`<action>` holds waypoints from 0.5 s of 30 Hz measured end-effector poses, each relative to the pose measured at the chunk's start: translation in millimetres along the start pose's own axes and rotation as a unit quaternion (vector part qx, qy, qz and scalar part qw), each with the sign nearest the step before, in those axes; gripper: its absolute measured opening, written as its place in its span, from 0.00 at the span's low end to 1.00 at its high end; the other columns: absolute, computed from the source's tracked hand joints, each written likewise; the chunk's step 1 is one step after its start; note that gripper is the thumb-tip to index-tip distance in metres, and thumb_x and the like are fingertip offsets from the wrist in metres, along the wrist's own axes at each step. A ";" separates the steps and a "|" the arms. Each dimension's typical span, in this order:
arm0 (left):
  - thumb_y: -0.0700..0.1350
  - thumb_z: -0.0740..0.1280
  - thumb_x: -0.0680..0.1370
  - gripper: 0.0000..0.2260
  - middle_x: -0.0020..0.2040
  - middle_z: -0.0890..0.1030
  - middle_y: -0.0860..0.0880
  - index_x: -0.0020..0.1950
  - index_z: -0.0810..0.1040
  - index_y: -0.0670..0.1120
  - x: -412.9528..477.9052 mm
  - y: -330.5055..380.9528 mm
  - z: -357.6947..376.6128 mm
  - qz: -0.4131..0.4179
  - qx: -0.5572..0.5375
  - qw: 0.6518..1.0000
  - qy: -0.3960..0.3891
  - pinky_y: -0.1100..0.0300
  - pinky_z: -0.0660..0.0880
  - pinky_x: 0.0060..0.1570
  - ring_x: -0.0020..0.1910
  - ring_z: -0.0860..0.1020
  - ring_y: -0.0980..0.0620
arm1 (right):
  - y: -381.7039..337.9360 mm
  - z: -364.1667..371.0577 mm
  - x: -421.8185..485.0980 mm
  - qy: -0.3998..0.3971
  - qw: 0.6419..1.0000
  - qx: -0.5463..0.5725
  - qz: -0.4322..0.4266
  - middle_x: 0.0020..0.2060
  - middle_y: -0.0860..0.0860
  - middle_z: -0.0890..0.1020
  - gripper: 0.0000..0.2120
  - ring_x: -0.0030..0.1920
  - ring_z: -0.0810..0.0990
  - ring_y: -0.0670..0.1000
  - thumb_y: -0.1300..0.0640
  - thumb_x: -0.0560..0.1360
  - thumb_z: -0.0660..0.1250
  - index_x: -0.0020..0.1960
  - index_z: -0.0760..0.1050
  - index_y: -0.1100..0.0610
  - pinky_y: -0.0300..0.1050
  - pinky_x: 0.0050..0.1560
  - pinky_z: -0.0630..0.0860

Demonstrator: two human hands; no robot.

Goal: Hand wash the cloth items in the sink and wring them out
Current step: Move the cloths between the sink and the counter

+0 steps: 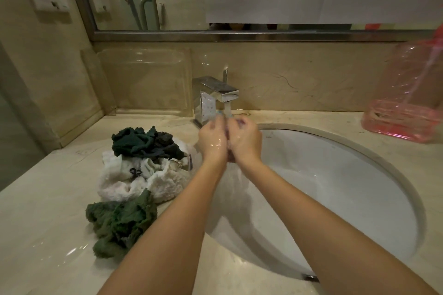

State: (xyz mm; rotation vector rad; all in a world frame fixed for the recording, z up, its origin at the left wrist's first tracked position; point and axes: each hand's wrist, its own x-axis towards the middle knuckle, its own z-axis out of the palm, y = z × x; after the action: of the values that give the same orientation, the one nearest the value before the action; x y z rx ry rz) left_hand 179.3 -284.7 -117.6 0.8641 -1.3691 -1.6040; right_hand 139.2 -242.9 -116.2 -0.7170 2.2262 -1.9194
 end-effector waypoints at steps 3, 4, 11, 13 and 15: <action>0.46 0.72 0.75 0.14 0.32 0.77 0.47 0.34 0.70 0.46 -15.2 -0.3 12.9 0.035 0.028 0.997 -0.058 0.53 0.78 0.38 0.34 0.77 0.49 | 8.4 -8.1 22.7 0.029 0.987 0.079 0.138 0.40 0.54 0.84 0.10 0.43 0.83 0.58 0.53 0.74 0.63 0.41 0.78 0.58 0.56 0.51 0.80; 0.45 0.73 0.74 0.15 0.31 0.76 0.47 0.34 0.69 0.46 -15.8 -1.6 15.3 0.035 0.035 0.997 -0.065 0.52 0.77 0.38 0.34 0.76 0.48 | 9.7 -11.7 23.1 0.028 0.987 0.071 0.140 0.39 0.54 0.84 0.10 0.43 0.83 0.58 0.54 0.74 0.62 0.40 0.78 0.58 0.57 0.51 0.80; 0.44 0.63 0.80 0.09 0.44 0.83 0.42 0.47 0.81 0.43 7.9 0.6 -4.7 -0.095 0.019 0.995 -0.007 0.49 0.80 0.48 0.46 0.82 0.42 | -8.0 -6.2 -11.5 -0.068 0.995 0.018 -0.065 0.26 0.51 0.72 0.15 0.31 0.71 0.52 0.61 0.74 0.62 0.29 0.67 0.56 0.45 0.34 0.68; 0.47 0.61 0.81 0.12 0.42 0.83 0.43 0.44 0.81 0.45 6.4 0.5 -7.1 -0.074 0.042 0.996 -0.016 0.49 0.81 0.46 0.44 0.82 0.43 | -7.5 -5.5 -0.6 -0.073 0.997 0.012 -0.037 0.26 0.51 0.73 0.16 0.31 0.72 0.51 0.61 0.75 0.62 0.29 0.68 0.55 0.44 0.34 0.70; 0.46 0.60 0.83 0.13 0.35 0.81 0.45 0.43 0.80 0.44 -4.9 10.4 -1.6 -0.048 0.021 0.997 -0.065 0.52 0.81 0.35 0.35 0.81 0.47 | 0.0 -9.9 18.3 -0.048 0.998 0.017 0.022 0.30 0.54 0.78 0.15 0.35 0.78 0.56 0.58 0.77 0.61 0.32 0.72 0.55 0.49 0.38 0.76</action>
State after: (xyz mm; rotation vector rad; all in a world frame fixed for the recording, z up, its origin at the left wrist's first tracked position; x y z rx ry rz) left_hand 184.4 -281.5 -107.7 0.8760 -1.4753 -1.7365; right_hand 119.2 -241.7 -110.4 -0.7321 2.1294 -1.8573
